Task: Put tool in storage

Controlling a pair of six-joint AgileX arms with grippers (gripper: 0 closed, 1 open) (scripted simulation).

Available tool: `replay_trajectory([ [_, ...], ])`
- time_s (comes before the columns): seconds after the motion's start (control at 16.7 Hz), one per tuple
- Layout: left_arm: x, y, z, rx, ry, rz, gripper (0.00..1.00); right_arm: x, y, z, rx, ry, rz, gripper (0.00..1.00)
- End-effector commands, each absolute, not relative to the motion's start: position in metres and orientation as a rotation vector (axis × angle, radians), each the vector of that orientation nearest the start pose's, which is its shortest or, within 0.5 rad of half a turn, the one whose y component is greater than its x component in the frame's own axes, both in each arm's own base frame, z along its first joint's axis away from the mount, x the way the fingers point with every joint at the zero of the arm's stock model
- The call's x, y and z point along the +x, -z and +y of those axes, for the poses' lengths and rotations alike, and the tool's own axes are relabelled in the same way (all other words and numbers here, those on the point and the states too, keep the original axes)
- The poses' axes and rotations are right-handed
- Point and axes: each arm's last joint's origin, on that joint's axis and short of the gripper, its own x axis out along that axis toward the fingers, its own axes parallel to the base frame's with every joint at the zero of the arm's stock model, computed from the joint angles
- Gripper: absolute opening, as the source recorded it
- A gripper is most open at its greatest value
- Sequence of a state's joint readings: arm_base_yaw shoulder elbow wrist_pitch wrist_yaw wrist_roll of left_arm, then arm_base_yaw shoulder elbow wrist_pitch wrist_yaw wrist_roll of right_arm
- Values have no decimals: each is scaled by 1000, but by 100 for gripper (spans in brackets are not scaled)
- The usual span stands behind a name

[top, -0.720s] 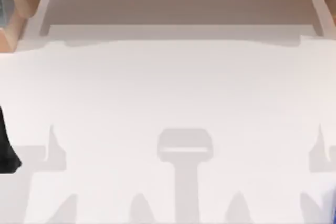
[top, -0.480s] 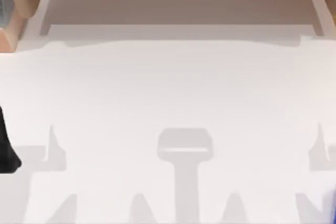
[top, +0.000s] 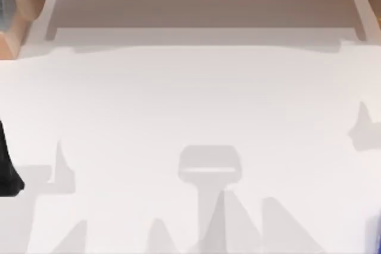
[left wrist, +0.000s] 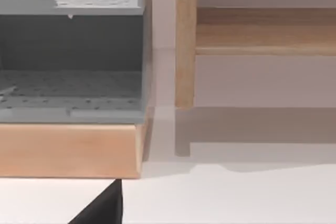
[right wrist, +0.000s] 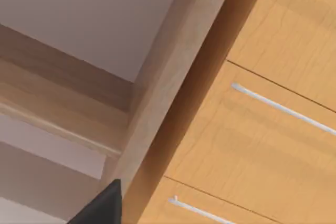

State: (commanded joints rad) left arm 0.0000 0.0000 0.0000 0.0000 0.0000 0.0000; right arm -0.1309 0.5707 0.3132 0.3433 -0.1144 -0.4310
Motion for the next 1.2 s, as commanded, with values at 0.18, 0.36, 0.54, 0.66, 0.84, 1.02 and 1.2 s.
replay_trajectory([
  [0.18, 106, -160, -1, 0, 0, 0, 100, 206, -262, -35, -681, 35, -48, 100],
  [0.36, 106, -160, -1, 0, 0, 0, 100, 269, -250, -64, -910, 21, 1, 100],
  [0.54, 106, -160, -1, 0, 0, 0, 100, 326, -213, -98, -1120, -2, 40, 100],
  [0.66, 106, -160, -1, 0, 0, 0, 100, 355, -181, -121, -1243, -15, 53, 100],
  [0.84, 106, -160, -1, 0, 0, 0, 100, 383, -136, -150, -1399, -18, 47, 100],
  [1.02, 106, -160, -1, 0, 0, 0, 100, 397, -106, -170, -1511, -5, 24, 100],
  [1.2, 106, -160, -1, 0, 0, 0, 100, 403, -91, -180, -1566, 7, 9, 100],
])
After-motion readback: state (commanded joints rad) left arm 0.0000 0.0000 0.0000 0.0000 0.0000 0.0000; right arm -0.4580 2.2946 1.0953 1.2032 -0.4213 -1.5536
